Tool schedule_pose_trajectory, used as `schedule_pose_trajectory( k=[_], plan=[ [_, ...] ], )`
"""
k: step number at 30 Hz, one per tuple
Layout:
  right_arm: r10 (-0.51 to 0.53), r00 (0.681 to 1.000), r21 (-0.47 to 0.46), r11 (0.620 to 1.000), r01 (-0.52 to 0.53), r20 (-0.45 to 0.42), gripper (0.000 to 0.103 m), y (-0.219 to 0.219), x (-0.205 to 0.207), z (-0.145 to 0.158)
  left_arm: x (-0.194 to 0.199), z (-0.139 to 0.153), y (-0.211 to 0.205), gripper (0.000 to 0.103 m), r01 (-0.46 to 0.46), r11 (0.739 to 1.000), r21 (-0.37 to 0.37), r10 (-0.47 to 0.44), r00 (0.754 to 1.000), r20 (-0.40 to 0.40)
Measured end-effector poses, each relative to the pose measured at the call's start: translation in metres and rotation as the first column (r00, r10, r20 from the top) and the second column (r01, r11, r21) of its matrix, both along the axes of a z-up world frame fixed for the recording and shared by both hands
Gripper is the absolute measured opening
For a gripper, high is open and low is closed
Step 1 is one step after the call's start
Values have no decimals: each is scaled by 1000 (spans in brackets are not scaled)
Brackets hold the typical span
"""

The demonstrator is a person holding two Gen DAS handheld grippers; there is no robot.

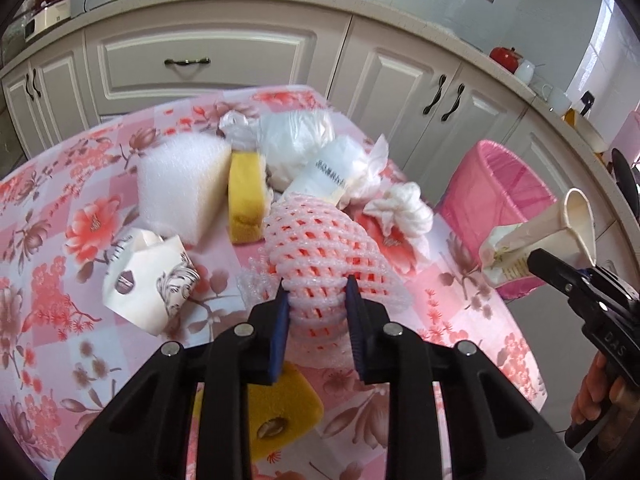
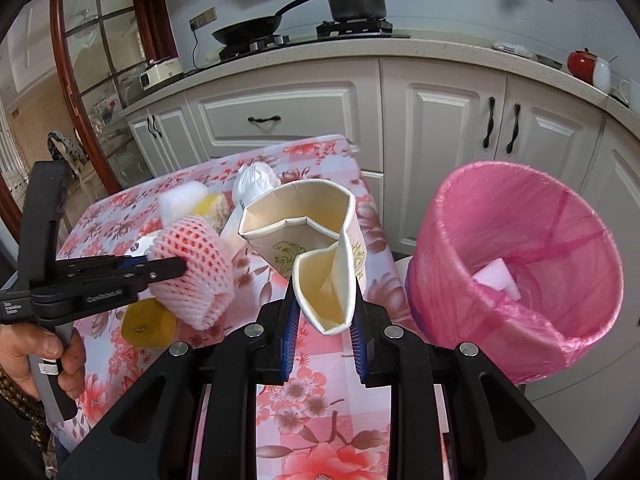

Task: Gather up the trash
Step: 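Grasp the pink foam fruit net with the left tool while the right tool holds the cup, then carry the cup and foam net over the pink bin and open both tools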

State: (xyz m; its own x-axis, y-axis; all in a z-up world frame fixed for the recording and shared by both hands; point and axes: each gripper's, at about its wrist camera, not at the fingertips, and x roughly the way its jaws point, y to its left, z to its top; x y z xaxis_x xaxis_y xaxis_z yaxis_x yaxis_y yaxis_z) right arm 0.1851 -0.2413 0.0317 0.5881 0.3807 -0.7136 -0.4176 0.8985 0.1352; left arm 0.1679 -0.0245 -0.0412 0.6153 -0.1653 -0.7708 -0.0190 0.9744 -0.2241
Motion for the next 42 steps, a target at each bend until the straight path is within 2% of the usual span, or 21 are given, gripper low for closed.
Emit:
schedule_pose_trajectory(
  k=[11,20,33,42],
  plan=[
    [-45,997,9,999,44,55,24,-29,11,26,-8,50,5,26,-11,1000,1,10,994,104],
    [-111,990,2,994,111,90,24,-68,27,43,4,76,-22,26,38,999,24,-41,988,146],
    [-219,972,-9,975,220,91,24,-128,51,45,38,113,-103,26,177,982,59,-185,960,210],
    [-261,963,-13,965,262,65,24,-159,73,37,66,115,-167,27,268,961,66,-276,938,212]
  ],
)
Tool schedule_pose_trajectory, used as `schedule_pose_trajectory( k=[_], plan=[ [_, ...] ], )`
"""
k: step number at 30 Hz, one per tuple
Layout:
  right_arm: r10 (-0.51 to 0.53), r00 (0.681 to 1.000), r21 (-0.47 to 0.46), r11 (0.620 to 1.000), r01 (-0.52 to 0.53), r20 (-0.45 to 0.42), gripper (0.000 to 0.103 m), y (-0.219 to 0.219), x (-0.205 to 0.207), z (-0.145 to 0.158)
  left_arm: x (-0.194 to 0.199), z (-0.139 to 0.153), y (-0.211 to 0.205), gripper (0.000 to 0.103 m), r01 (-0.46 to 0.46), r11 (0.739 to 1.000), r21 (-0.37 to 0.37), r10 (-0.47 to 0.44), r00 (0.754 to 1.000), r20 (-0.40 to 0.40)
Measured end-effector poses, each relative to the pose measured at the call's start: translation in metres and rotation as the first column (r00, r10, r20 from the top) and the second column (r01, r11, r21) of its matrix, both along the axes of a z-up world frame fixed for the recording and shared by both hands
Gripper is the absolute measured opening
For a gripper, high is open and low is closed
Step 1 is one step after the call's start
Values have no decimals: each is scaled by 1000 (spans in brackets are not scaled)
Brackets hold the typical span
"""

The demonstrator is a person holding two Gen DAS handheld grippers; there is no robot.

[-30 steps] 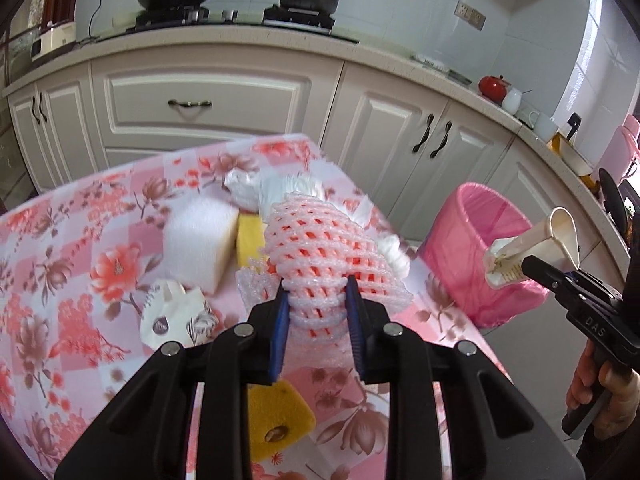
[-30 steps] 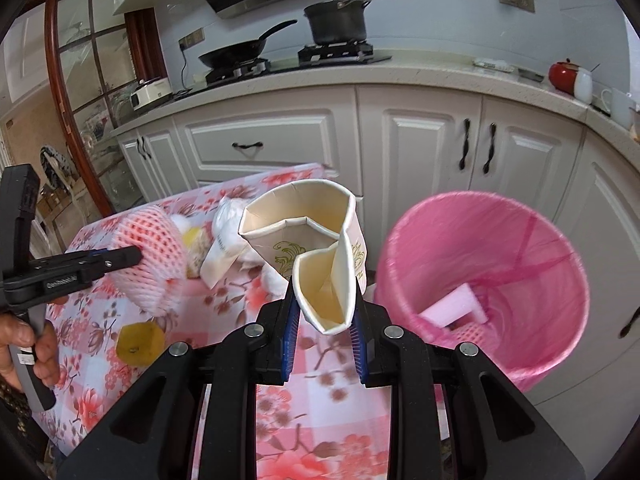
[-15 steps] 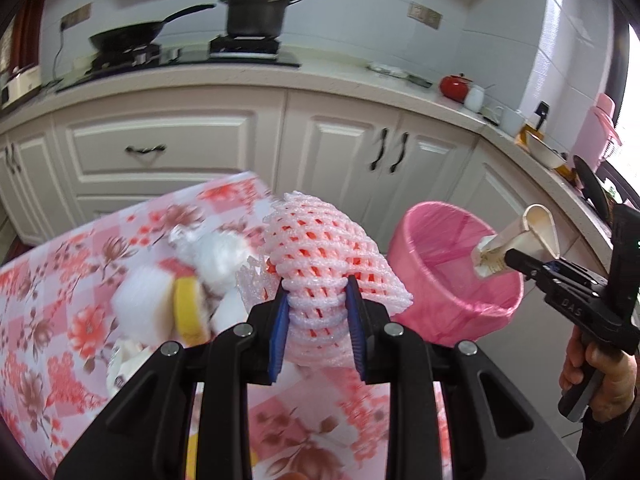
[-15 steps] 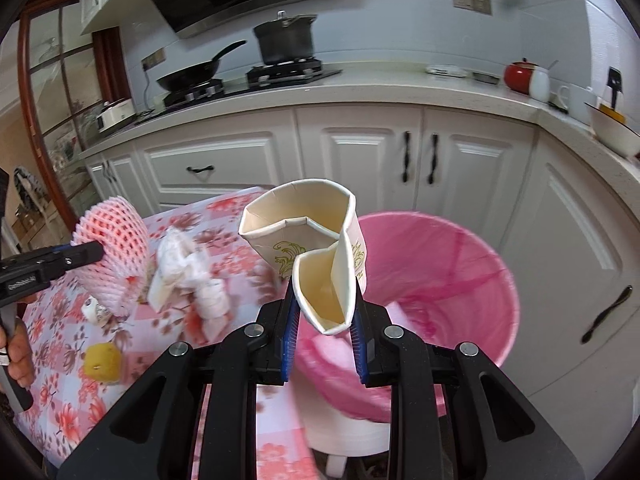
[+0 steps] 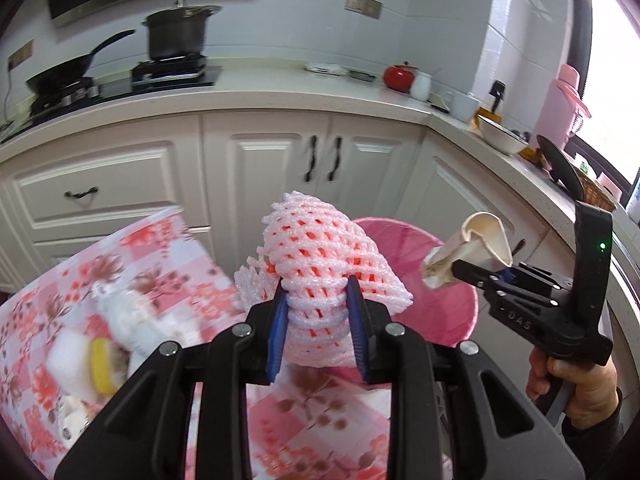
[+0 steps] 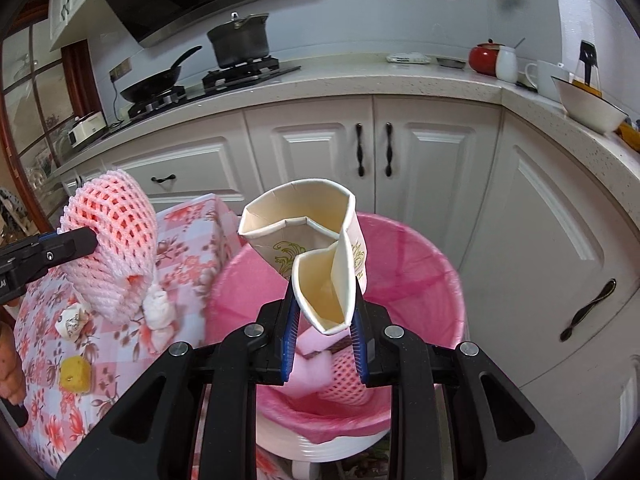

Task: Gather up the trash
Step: 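Carry the cup and foam net over the pink bin and open both tools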

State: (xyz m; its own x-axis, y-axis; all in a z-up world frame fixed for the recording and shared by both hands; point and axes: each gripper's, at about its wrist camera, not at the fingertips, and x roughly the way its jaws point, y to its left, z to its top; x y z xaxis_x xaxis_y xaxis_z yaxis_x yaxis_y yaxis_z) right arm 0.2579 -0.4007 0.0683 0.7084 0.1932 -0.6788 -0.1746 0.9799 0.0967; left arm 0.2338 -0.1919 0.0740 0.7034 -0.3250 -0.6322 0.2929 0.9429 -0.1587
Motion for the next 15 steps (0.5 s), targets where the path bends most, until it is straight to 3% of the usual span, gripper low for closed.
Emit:
schedule_pose_trajectory(
  k=[15],
  plan=[
    [-59,998,-6,998,59,-26,25,-29,11,-11,30,-17,-51,31,72,997,14,-71,997,-39]
  ],
)
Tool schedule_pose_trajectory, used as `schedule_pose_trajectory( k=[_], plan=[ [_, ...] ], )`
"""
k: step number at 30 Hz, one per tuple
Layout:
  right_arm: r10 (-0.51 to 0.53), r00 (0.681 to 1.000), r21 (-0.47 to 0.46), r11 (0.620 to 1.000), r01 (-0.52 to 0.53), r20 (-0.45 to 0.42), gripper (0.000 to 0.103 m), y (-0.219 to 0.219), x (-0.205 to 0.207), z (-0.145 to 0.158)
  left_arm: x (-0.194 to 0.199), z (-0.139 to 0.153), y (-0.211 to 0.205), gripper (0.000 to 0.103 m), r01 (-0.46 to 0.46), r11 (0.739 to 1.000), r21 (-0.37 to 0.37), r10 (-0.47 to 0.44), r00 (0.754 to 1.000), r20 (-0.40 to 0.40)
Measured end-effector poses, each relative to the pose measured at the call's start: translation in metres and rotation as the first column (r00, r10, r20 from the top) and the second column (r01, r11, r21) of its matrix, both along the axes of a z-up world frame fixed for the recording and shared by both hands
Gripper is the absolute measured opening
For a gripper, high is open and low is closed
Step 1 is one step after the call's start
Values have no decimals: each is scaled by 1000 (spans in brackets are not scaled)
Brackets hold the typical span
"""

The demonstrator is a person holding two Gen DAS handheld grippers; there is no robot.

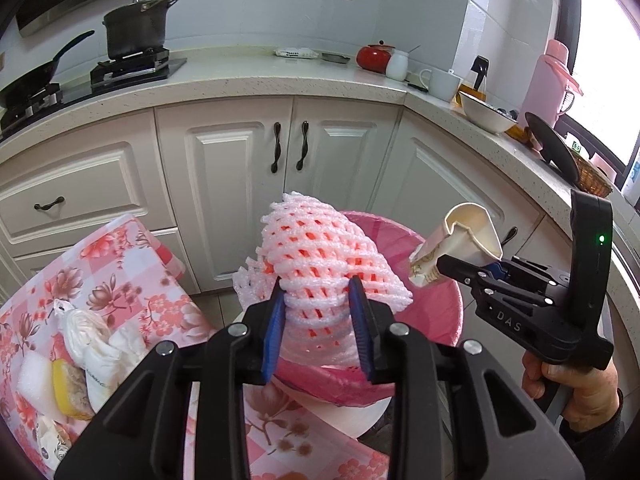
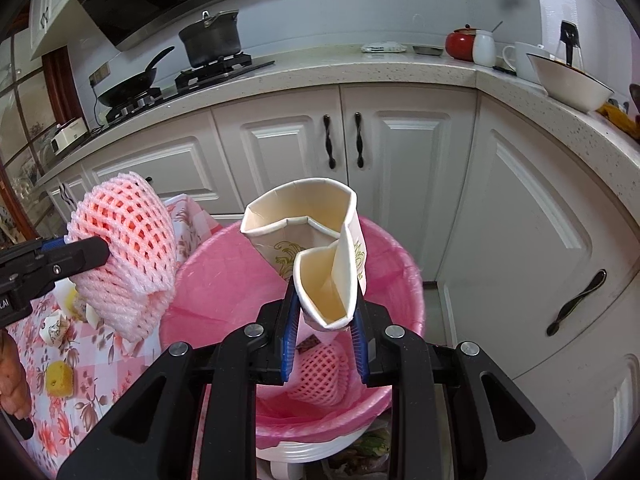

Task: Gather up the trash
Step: 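Carry the cup and foam net over the pink bin and open both tools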

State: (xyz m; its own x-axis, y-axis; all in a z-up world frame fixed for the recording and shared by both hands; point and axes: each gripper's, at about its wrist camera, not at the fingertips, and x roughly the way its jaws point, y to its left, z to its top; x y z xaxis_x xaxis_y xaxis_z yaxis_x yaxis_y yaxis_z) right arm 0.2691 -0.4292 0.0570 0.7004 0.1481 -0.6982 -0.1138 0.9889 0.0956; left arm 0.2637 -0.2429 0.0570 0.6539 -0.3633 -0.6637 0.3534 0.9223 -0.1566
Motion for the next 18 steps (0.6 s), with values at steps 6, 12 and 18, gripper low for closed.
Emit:
schedule_pose_trajectory(
  k=[6,12,18],
  plan=[
    [-25,1000,-2,1000,25,-8,32,-7,1,-2,4,-6,-10,42,14,1000,6,-14,1000,-10],
    [-48,999,0,999,48,-12,47,-13,-2,-7,6,-14,-14,60,20,1000,2,-20,1000,-20],
    [-69,998,18,997,69,4,55,-21,-15,-6,-1,-16,-8,64,5,1000,2,-5,1000,-18]
  ],
)
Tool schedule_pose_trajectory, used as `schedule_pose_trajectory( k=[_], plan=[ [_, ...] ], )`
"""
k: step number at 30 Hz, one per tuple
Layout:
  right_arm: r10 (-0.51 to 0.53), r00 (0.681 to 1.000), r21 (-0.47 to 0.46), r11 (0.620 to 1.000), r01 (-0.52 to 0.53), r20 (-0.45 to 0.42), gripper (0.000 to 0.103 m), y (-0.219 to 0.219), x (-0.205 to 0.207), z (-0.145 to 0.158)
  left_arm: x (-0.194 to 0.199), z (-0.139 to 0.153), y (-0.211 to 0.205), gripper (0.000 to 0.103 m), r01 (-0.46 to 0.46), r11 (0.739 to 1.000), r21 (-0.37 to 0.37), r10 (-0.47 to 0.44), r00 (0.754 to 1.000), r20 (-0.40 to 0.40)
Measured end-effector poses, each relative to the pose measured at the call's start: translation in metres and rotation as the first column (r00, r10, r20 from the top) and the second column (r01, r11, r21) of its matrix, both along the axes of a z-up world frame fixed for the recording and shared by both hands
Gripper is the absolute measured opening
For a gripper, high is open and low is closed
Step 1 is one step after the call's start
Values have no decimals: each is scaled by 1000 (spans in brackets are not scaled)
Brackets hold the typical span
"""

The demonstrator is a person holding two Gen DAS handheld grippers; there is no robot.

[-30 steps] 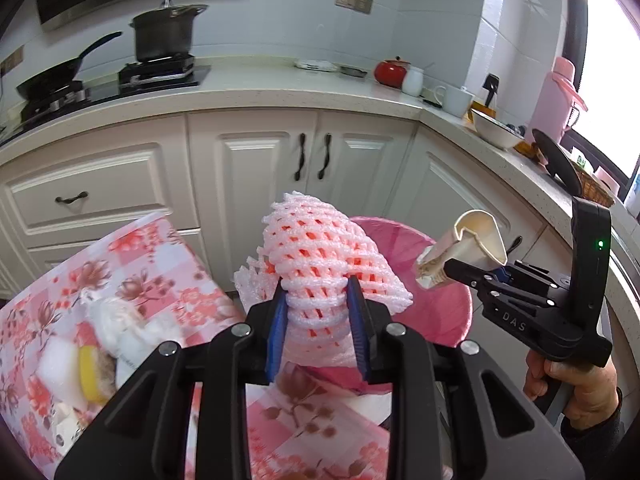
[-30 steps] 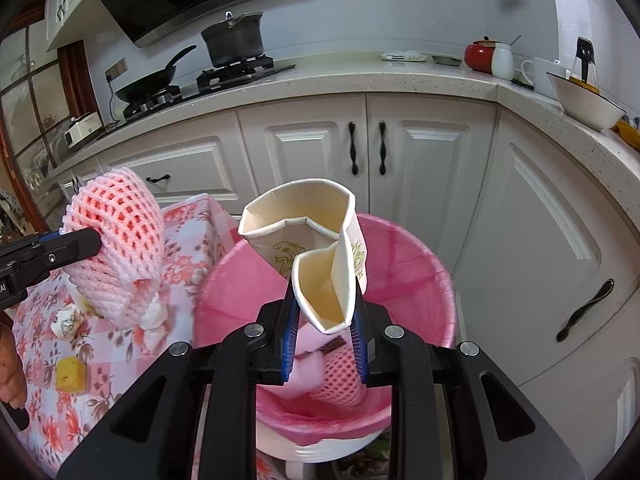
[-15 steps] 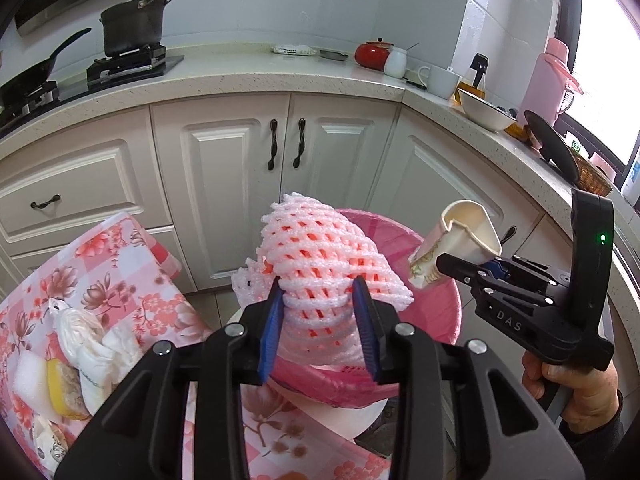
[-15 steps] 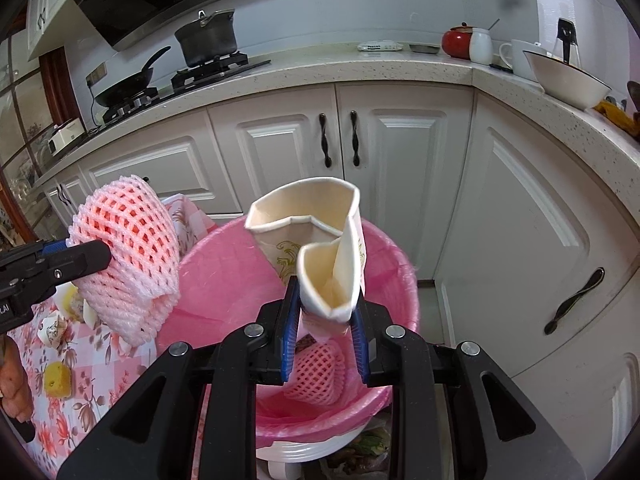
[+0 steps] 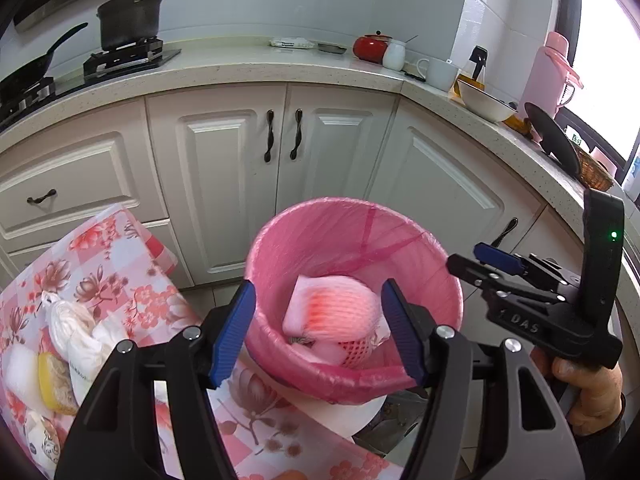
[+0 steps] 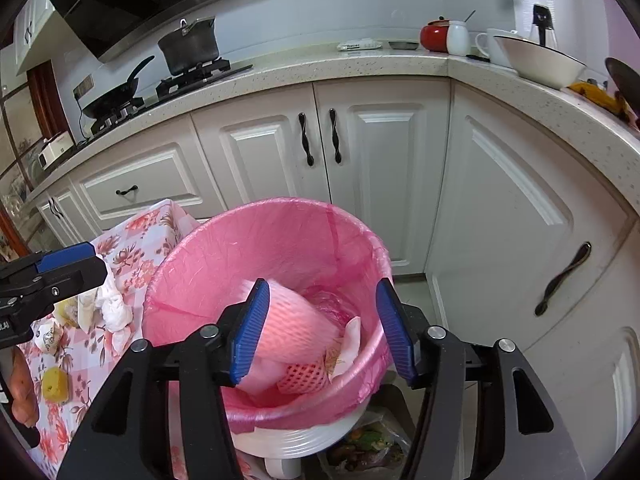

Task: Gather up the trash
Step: 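Carry the cup and foam net over the pink bin and open both tools, then move both tools back over the table toward the yellow sponge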

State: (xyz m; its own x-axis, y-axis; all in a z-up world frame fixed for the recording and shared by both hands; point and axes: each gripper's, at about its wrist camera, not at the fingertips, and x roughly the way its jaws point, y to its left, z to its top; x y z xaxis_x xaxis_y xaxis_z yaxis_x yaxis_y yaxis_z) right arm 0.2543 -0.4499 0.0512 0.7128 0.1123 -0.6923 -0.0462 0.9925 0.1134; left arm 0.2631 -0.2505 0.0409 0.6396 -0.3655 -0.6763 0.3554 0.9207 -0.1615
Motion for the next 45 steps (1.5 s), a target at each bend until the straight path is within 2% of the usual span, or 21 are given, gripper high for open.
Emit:
schedule_pose_trajectory(
  k=[10,15,22,32,39,45],
  plan=[
    [40,999,17,999,-40,36,70,20,-37,7,-40,-8,48,67,-68,998,-5,68,998,8],
    [88,995,13,996,-88,40,72,46,-55,7,-69,-9,84,70,-123,992,2,123,992,21],
    [177,984,30,984,-177,18,73,92,-77,-2,-115,-17,151,72,-240,971,10,240,971,20],
    [280,959,48,959,-279,-30,77,145,-92,-18,-165,-47,233,74,-362,932,8,362,931,-31],
    [330,942,45,944,-327,-66,78,172,-95,-29,-180,-68,264,74,-409,912,4,408,910,-78],
    [356,930,47,934,-354,-87,79,187,-96,-35,-183,-78,268,74,-398,918,4,396,913,-100]
  ],
)
